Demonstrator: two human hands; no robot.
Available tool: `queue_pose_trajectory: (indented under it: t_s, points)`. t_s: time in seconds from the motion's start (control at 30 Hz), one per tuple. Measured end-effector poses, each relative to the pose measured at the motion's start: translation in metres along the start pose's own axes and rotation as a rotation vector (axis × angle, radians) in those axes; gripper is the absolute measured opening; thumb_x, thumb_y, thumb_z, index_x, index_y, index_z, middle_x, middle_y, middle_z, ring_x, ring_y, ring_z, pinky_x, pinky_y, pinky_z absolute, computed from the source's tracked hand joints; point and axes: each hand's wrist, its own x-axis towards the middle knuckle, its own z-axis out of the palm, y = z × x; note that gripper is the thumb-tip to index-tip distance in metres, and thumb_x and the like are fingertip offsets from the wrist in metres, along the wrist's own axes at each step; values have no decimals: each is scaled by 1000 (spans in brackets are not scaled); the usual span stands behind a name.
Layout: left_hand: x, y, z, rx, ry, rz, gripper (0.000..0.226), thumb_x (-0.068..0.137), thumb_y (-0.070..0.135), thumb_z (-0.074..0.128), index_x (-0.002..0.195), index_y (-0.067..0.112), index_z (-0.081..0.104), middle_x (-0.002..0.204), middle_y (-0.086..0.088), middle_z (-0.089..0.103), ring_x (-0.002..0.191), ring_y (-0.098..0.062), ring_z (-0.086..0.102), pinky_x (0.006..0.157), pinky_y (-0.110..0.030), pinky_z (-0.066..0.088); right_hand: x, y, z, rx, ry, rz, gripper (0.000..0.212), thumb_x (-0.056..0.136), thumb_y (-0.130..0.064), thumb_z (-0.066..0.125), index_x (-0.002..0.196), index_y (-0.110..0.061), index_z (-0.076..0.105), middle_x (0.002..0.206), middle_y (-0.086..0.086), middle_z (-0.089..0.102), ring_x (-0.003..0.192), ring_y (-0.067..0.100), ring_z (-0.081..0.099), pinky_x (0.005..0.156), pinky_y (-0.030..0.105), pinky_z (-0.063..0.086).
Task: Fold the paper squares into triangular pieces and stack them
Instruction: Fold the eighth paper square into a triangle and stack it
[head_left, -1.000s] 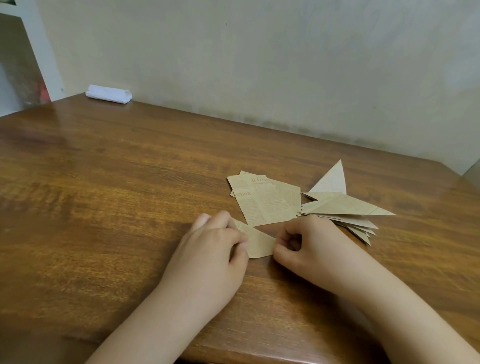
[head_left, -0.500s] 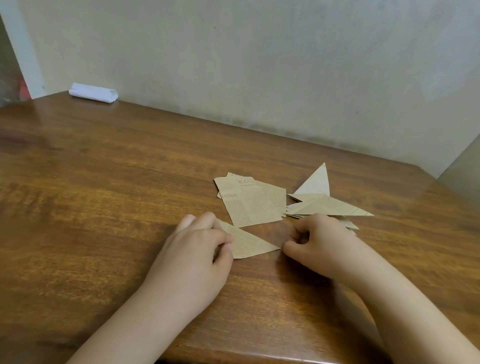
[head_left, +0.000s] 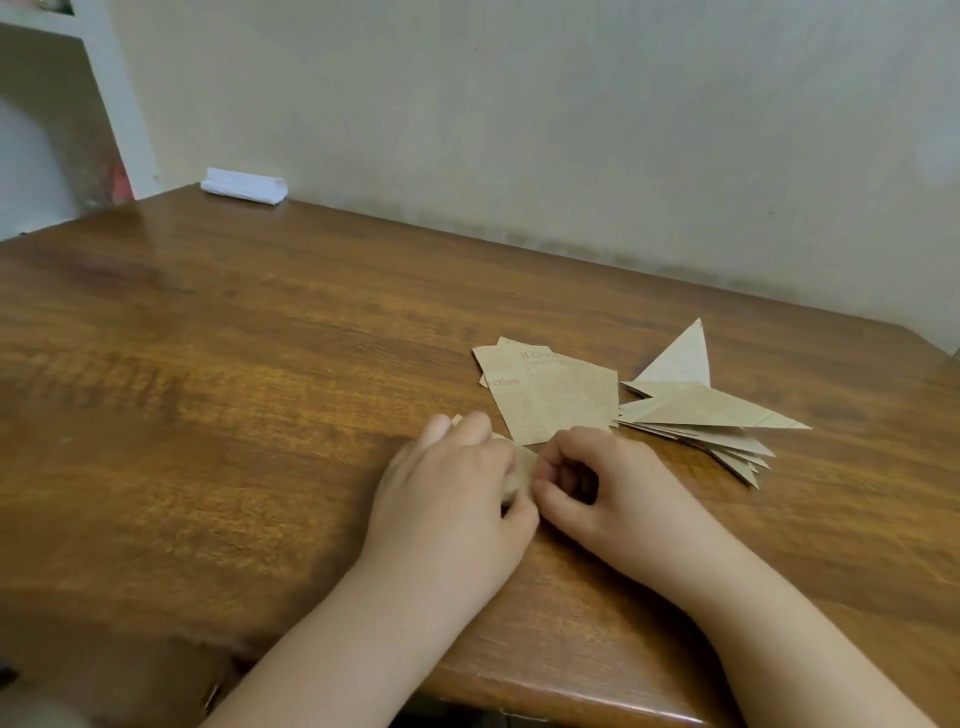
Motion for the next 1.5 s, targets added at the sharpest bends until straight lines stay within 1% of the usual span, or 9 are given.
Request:
queue_pose_trajectory:
  t_s: [0.1,0.2,0.33,0.77,0.93,1.07,1.23,1.4,1.5]
  points:
    - [1,9,-1,62,-1,-26,11,89,41,44,87,29,44,91,14,35,89,-6,27,78,-23,30,-1,1,0,10,6,-20,7,81,-22,63,75,-22,60,72,-7,57,73,6,50,63,16,40]
    - [-2,11,0,95,-3,-45,19,90,39,42,104,30,51,103,15,39,102,-8,35,89,-25,31,-2,1,1,9,3,-25,6,81,-22,63,76,-21,60,72,-6,56,76,6,49,63,15,39]
    - [-11,5,-3,115,0,-85,30,91,38,43,121,33,47,113,16,36,112,-6,35,100,-26,27,-2,1,0,8,-1,-13,6,82,-22,63,77,-22,60,74,-5,57,75,6,49,65,18,40]
    - [-27,-21,-19,39,3,-192,23,88,41,51,111,44,47,109,24,34,109,3,31,108,-30,15,-4,-1,0,9,-13,27,6,83,-21,63,78,-22,61,74,-5,57,72,6,50,65,17,40]
    - [-22,-26,-24,-74,-49,-203,13,90,35,56,96,46,53,109,26,43,111,2,32,106,-27,13,-5,-2,0,17,1,54,6,83,-22,63,77,-23,62,73,-6,58,72,5,51,64,18,42]
    - [-18,-28,-26,-130,-84,-207,16,89,31,59,85,47,58,109,28,46,105,3,26,102,-25,13,-5,-4,-3,-2,-28,74,6,84,-24,63,78,-25,63,74,-7,59,70,5,52,64,20,44]
    - [-19,-28,-27,-136,-92,-201,20,90,30,58,86,49,60,109,28,46,105,4,25,103,-25,12,1,-12,-6,-77,-76,100,6,83,-26,62,78,-26,62,71,-10,59,65,3,52,57,16,43]
    - [-20,-29,-25,-102,-62,-193,18,89,34,57,90,48,46,101,30,42,106,3,25,104,-27,15,6,-38,11,-38,-152,-18,5,83,-26,63,78,-26,63,67,-11,55,61,2,50,57,12,39]
    - [-19,-30,-25,-116,-48,-206,21,88,33,57,90,42,38,87,34,33,90,5,15,100,-25,18,8,-44,16,-24,-163,-11,7,83,-29,64,77,-26,62,66,-11,53,60,2,49,55,13,38]
